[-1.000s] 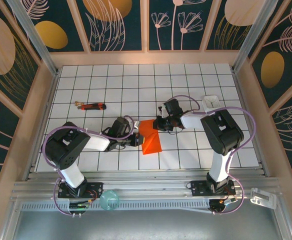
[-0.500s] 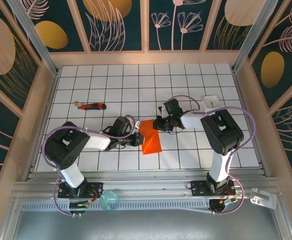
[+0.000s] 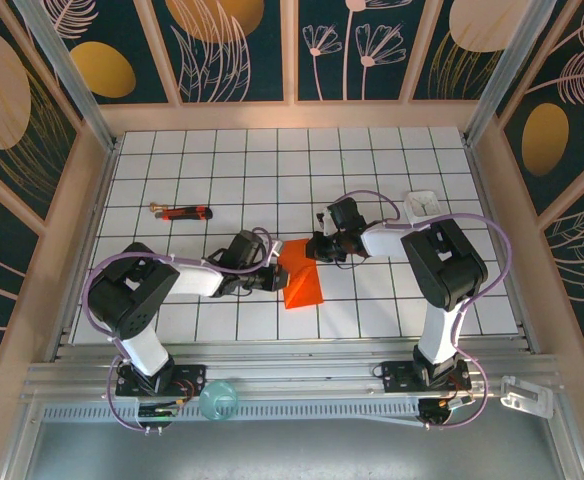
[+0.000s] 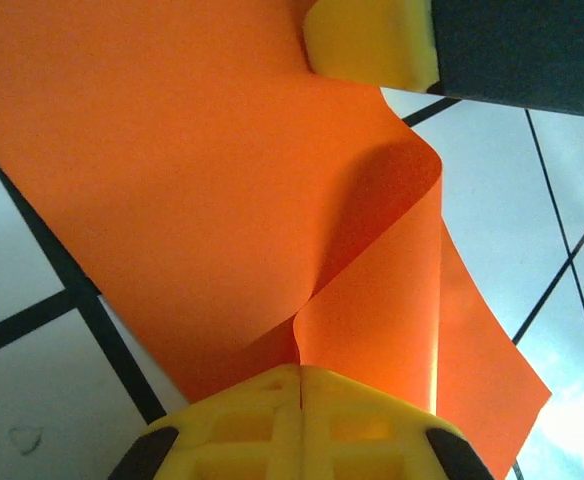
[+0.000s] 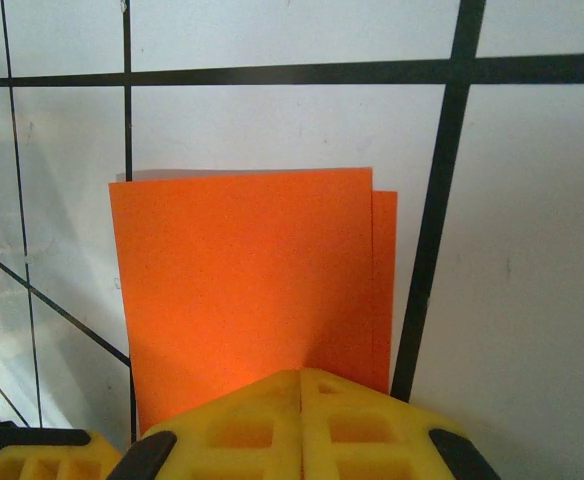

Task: Fold a paper plane with a square sheet of paper (pick it up from the middle)
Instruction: Fold the triangle a second time at the center of the table.

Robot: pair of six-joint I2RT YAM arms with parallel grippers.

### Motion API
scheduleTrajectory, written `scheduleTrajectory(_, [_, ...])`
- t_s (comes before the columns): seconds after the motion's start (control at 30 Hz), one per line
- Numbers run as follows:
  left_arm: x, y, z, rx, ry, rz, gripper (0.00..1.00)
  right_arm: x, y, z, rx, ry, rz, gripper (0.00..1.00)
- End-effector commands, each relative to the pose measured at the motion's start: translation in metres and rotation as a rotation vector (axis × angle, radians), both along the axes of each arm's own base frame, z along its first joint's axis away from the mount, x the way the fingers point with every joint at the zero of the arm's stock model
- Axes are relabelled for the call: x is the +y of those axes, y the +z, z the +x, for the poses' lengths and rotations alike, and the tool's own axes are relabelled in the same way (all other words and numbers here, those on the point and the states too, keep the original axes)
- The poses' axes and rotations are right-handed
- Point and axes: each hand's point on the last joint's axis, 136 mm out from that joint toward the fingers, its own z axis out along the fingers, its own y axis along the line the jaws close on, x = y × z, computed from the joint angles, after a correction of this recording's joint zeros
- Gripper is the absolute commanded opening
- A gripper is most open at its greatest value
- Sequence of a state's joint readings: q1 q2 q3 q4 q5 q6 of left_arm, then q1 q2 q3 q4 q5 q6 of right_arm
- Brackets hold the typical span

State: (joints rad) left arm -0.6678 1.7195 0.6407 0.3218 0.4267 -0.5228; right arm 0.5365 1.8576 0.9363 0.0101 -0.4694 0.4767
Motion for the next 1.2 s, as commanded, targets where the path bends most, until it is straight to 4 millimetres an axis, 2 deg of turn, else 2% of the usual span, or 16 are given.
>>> scheduleTrajectory(0.0, [0.018,-0.014,0.010,-0.011,0.046,0.123,0.00,-0.014,-0.028,-0.012,0.062,-0.009,-0.096,0.07])
scheduleTrajectory(0.37, [0.025,-0.019,0.010,0.002,0.039,0.193,0.00,-0.014,-0.030,-0.012,0.066,-0.008,-0.096,0.07])
scheduleTrajectory(0.7, [0.022,-0.019,-0.001,0.045,0.015,0.201,0.00,-0.010,-0.024,-0.009,0.051,0.005,-0.084,0.08])
scheduleTrajectory(1.07, [0.023,-0.025,-0.013,0.109,0.041,0.231,0.00,0.000,-0.002,0.006,-0.011,0.039,-0.062,0.14])
scheduleTrajectory(1.17, [0.023,-0.025,-0.013,0.115,0.047,0.231,0.00,0.003,0.015,0.013,-0.045,0.047,-0.045,0.15])
